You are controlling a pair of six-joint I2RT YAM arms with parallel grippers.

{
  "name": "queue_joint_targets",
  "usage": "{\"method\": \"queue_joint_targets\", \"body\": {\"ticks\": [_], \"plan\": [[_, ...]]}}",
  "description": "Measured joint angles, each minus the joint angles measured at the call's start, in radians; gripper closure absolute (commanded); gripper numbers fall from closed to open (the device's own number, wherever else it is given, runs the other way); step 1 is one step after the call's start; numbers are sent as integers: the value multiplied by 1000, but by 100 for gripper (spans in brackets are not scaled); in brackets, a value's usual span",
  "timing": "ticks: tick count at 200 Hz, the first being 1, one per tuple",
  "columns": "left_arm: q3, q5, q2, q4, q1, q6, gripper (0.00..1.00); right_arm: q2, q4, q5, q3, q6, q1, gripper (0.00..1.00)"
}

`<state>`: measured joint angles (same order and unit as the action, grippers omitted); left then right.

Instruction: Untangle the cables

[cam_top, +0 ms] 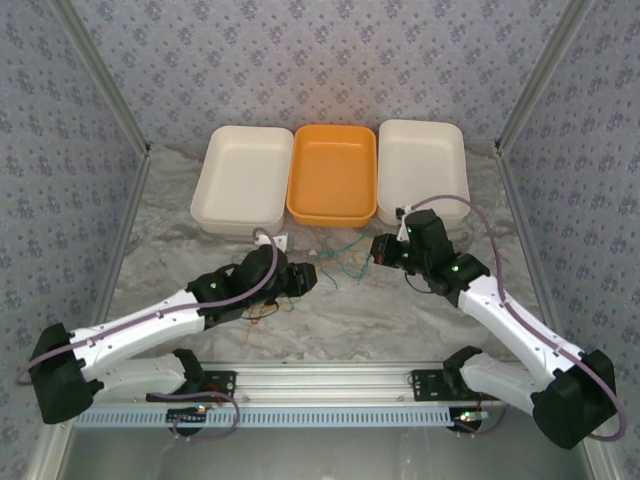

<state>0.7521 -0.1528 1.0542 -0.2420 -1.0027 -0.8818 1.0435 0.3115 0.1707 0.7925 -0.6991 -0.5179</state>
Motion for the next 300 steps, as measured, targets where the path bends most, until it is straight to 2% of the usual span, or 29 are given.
{"method": "queue_joint_targets", "body": {"ticks": [25, 56, 79, 119, 129, 133, 147, 166, 174, 199, 225, 300], "plan": [[-117, -73, -41, 87, 5, 172, 42, 43, 19, 41, 41, -7, 7, 100], [-158, -86, -13, 159, 54, 338, 33, 58, 36, 82, 68, -18, 8, 100], [-154, -76, 26, 239, 86, 423, 32, 60, 41, 106, 69, -26, 10, 100], [-129, -35, 137, 293, 89, 502, 35, 82, 44, 136, 71, -40, 12, 100], [-122, -36, 154, 300, 90, 516, 40, 84, 43, 142, 71, -45, 13, 100], [-118, -39, 159, 300, 92, 520, 45, 84, 43, 145, 71, -45, 13, 100], [-106, -47, 170, 305, 100, 536, 73, 84, 41, 155, 71, -53, 13, 100], [-71, -74, 193, 305, 116, 558, 94, 84, 36, 159, 71, -56, 13, 100], [-51, -93, 205, 296, 120, 577, 99, 84, 36, 159, 71, -56, 13, 100], [-3, -174, 200, 240, 124, 614, 100, 84, 62, 128, 74, -38, 7, 100], [24, -223, 131, 161, 124, 672, 100, 90, 106, 69, 88, 4, -32, 100], [266, -321, 100, -112, 117, 830, 100, 93, 132, -200, 113, 92, -193, 100]]}}
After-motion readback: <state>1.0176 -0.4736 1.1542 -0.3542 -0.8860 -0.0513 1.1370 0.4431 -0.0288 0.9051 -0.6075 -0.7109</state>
